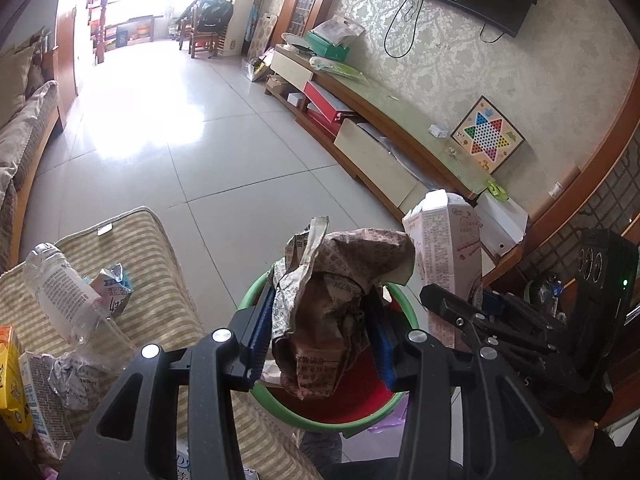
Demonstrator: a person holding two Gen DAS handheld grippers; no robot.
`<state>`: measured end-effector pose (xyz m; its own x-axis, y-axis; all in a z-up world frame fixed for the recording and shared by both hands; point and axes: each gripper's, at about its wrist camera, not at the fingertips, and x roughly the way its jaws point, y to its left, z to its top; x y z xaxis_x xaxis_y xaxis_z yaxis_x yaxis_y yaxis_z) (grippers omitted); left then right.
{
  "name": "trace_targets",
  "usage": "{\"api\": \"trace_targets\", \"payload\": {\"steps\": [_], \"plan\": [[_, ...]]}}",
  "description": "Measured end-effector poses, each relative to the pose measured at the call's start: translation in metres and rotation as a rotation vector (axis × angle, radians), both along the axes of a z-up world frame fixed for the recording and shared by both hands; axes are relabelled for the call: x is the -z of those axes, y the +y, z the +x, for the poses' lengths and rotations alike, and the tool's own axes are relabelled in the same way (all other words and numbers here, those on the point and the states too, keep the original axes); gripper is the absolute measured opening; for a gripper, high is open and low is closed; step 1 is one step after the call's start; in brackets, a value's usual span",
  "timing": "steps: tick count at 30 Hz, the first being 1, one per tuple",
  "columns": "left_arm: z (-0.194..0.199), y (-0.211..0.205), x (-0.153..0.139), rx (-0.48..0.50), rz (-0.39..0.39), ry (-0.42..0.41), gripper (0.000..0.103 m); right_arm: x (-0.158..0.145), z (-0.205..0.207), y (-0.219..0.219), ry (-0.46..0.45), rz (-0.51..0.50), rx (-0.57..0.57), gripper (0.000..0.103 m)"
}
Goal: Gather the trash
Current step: 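Carry both held items over the red bin and open both tools, then move both open tools back over the coffee table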
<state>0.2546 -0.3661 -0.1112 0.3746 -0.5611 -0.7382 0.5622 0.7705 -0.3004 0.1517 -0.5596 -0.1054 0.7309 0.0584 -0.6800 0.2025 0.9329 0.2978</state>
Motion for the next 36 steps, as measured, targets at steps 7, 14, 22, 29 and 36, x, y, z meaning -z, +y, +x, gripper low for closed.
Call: {"api": "trace_targets", "payload": {"steps": [7,14,22,29,36], "plan": [[0.011,-0.007,0.007,-0.008,-0.025,0.038,0.042,0.012,0.003,-0.006,0.021,0.018,0.008,0.044],[0.012,-0.021,0.007,0.003,-0.07,0.058,0.066,0.017,0.003,-0.008,0.043,-0.003,0.026,0.052],[0.008,-0.015,-0.011,-0.006,-0.098,0.022,0.078,0.009,-0.002,-0.002,0.02,-0.047,0.041,0.086],[0.0,0.003,-0.031,-0.023,-0.123,-0.001,0.085,-0.002,-0.01,0.008,0.018,-0.07,0.047,0.092],[-0.018,0.047,-0.054,-0.088,-0.091,-0.06,0.095,-0.023,-0.025,0.035,0.006,-0.101,0.036,0.098]]}}
